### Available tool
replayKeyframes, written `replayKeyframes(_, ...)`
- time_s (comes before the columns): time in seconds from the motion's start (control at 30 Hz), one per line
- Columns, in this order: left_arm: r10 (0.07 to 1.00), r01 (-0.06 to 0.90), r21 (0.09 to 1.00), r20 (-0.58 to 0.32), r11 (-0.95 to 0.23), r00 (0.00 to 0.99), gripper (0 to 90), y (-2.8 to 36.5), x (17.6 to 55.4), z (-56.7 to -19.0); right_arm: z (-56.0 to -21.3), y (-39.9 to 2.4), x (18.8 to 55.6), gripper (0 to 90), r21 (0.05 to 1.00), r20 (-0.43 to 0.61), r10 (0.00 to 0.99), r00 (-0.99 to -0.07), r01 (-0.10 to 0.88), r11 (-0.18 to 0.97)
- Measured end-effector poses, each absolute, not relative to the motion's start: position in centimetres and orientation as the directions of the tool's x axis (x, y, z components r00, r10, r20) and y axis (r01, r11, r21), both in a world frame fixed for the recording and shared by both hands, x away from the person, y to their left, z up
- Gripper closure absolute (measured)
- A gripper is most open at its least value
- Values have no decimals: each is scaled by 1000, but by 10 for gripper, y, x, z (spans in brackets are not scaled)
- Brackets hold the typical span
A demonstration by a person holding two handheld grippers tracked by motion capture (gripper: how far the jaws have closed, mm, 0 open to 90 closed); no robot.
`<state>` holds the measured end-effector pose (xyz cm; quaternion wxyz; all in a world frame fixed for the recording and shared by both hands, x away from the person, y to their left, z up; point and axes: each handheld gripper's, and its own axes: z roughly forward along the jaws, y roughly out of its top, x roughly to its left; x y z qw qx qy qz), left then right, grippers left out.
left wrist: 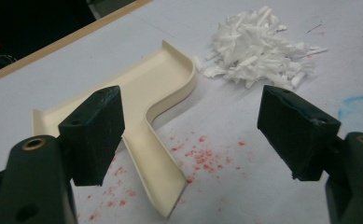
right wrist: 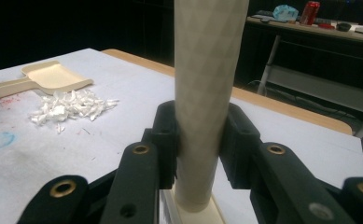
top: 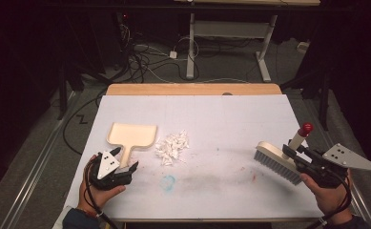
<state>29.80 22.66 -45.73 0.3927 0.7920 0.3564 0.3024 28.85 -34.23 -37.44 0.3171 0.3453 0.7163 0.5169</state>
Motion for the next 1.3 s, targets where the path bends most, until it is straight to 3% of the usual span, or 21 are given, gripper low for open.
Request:
replayKeyframes(0.6,828,379,829,167,-412,536,209,234,295,-457,-374,-338,292,707,960,-86,827,-555,176,217)
replayKeyframes(0.73,877,464,813,112,-351,468,209,240,298,-453,-374,-337,293,708,958,-92,825,-558,175,225)
replayKeyframes(0.8,914,540,800,28,-263,404,215,246,302,-452,-375,-336,296,708,957,-93,826,-556,180,229)
replayKeyframes(0.83,914,540,800,28,-263,404,228,246,302,-452,-375,-336,297,707,956,-91,826,-556,184,229)
replayKeyframes(0.87,933,584,791,-51,-180,357,240,247,312,-455,-376,-336,298,707,954,-97,824,-559,184,237)
replayKeyframes(0.93,936,631,756,-73,-174,345,255,240,327,-461,-378,-335,301,708,953,-84,822,-563,196,231)
replayKeyframes(0.97,936,631,756,-73,-174,345,248,240,327,-461,-379,-335,303,708,953,-76,820,-568,201,227)
replayKeyframes(1.0,942,683,696,-27,-222,334,238,232,345,-469,-379,-335,303,708,952,-71,820,-567,206,225)
replayKeyframes(1.07,946,718,666,-58,-202,320,241,230,359,-477,-379,-335,303,707,951,-79,819,-568,204,233)
replayKeyframes(1.23,954,725,660,-41,-199,299,283,230,373,-483,-378,-334,303,707,952,-87,820,-566,197,236)
replayKeyframes(1.3,948,719,663,-40,-211,315,374,230,376,-483,-379,-334,304,708,950,-88,820,-566,199,239)
